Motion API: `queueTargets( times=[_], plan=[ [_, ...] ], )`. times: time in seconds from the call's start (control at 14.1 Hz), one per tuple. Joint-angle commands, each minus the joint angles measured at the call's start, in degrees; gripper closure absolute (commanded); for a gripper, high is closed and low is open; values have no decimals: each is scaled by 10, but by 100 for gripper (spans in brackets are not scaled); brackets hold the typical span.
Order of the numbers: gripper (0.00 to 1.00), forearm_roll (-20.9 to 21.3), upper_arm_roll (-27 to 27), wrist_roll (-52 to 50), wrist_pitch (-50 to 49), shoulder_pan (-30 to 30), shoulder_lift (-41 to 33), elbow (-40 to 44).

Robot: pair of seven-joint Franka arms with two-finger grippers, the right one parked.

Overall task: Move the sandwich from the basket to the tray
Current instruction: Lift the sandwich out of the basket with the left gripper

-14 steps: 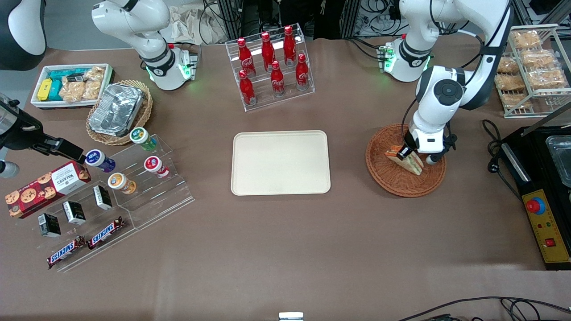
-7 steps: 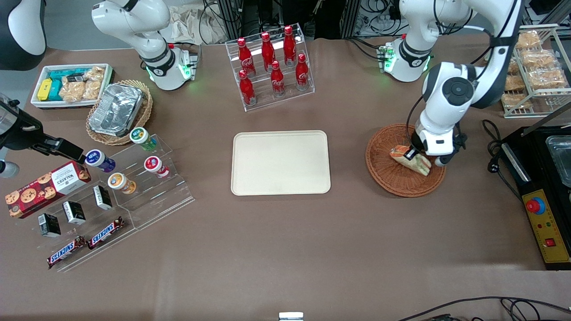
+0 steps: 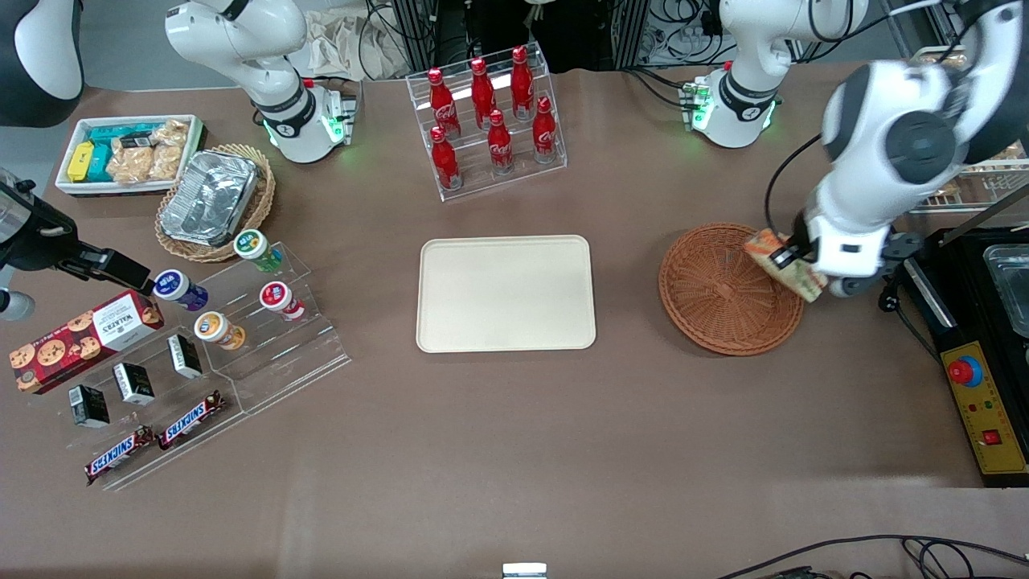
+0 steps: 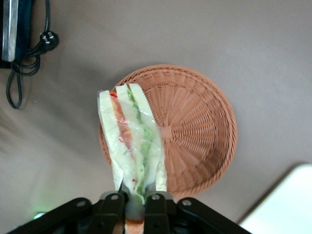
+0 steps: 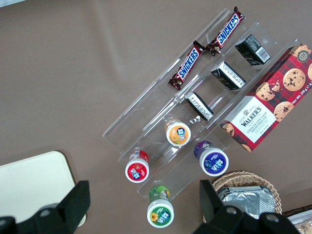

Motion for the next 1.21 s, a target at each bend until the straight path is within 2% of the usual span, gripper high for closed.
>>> queueTargets(
  times=[0.0, 0.21, 0.57, 0.78, 1.13],
  plan=[
    [100, -29, 34, 113, -54, -4, 11, 54],
    [100, -23, 34, 170, -73, -4, 12, 70],
    [100, -25, 27, 163, -73, -10, 12, 70],
    [100, -20, 20, 130, -68, -29, 13, 69],
    [100, -37, 18, 27, -62, -109, 37, 96]
  ],
)
